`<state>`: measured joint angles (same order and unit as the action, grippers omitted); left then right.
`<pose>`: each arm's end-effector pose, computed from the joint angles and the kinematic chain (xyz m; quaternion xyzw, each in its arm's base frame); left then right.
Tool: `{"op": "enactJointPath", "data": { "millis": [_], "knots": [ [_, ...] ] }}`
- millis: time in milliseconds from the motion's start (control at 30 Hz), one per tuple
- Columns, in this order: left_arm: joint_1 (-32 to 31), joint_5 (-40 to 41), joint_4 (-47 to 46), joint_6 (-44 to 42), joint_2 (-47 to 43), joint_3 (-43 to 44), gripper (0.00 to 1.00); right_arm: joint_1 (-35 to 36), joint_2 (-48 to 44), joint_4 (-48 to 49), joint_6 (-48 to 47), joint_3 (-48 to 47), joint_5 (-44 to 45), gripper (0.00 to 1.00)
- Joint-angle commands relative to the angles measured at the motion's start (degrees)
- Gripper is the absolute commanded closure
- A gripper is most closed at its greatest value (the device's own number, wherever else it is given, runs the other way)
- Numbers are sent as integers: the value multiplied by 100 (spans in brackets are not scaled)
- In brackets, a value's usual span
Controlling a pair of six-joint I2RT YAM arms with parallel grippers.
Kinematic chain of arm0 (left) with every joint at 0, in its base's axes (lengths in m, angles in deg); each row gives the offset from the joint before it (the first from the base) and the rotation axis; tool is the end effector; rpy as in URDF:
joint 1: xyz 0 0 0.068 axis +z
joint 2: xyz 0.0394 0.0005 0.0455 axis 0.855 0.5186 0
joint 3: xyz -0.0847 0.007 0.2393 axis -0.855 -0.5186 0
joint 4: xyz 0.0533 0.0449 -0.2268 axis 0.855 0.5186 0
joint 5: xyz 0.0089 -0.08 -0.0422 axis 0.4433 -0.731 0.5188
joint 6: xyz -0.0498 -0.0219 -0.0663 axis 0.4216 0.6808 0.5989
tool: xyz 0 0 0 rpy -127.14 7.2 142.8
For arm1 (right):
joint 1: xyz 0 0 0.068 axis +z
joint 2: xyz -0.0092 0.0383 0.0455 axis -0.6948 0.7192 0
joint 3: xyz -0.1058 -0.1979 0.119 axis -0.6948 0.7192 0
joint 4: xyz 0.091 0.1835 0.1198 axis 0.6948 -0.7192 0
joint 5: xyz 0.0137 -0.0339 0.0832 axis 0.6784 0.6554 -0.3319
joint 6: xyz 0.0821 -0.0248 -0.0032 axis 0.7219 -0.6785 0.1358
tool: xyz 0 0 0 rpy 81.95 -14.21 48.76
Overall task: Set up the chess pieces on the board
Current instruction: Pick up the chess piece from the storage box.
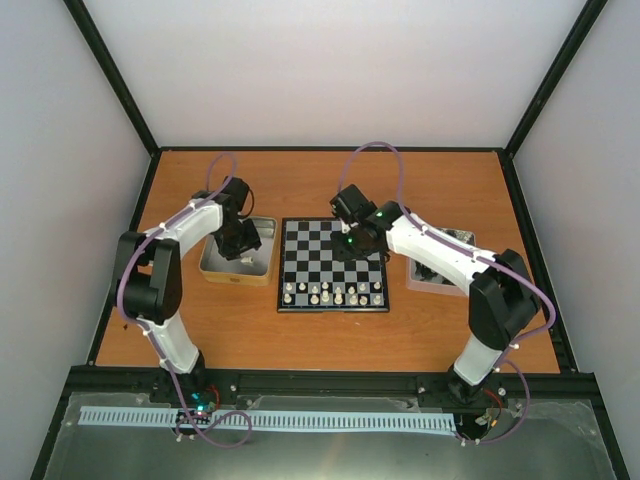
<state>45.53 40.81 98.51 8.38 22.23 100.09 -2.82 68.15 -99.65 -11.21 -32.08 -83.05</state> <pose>0.3017 -0.0772 0.1489 -0.2245 0.9692 -0.0778 0.0643 0.2551 0.2255 0.2036 -0.1593 0.9633 0.1236 0.1769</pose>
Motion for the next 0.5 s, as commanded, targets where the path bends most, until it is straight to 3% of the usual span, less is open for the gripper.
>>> {"op": "enactJointPath", "data": {
  "millis": [0,200,267,333,467],
  "knots": [
    [38,-88,-84,334,244,165,51,-36,-282,74,7,122,52,66],
    [92,-151,-174,453,356,7,50,-40,-324,28,14,149,137,66],
    [102,-261,-267,465,383,-73,54,-41,-332,20,9,151,156,67],
    [102,-324,-375,454,445,-122,69,-39,-337,13,-15,143,182,67],
    [103,-223,-348,446,582,-90,71,-37,-341,-14,-47,119,217,67]
  ]
}}
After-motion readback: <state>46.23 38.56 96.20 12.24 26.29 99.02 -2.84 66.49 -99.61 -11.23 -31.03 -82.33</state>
